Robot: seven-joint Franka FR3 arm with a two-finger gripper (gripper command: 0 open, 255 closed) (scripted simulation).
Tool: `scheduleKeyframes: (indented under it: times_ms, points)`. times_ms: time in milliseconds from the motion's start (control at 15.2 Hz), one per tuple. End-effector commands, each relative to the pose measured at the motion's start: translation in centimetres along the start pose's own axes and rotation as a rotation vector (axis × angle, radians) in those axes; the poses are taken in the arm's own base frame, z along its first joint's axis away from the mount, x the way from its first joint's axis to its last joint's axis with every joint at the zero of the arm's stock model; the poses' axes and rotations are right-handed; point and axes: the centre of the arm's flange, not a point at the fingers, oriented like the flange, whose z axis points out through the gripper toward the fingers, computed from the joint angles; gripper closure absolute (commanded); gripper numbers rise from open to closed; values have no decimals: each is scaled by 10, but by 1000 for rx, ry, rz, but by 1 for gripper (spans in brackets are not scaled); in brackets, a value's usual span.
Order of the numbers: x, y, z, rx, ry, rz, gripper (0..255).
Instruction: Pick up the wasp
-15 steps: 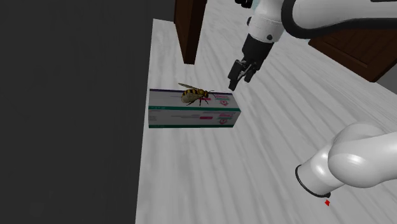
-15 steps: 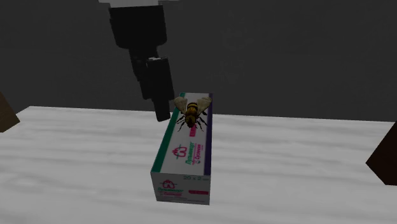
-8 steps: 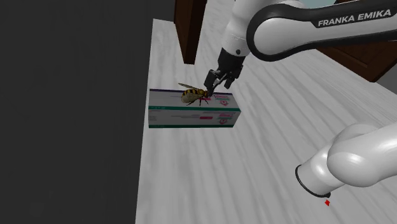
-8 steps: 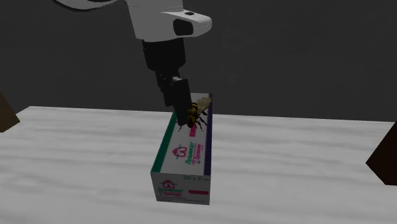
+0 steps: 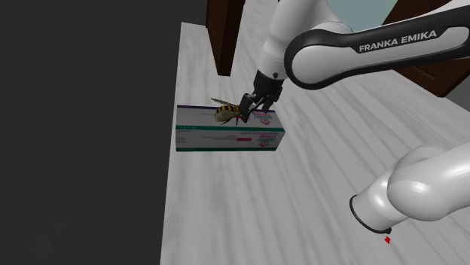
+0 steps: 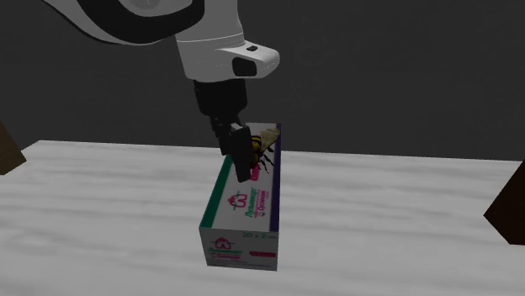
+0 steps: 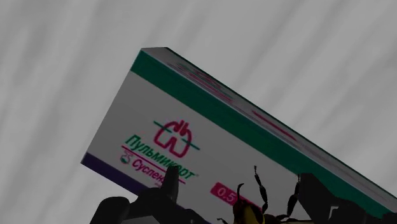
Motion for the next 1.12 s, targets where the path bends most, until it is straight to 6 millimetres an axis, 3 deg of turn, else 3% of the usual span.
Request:
scheduleKeyframes:
  times_ms: [0, 594, 1056]
  points:
    - [0, 0, 1, 0, 0, 0, 255]
    - [0, 0, 1, 0, 0, 0, 255]
    - [3, 1, -36, 0, 0, 0, 255]
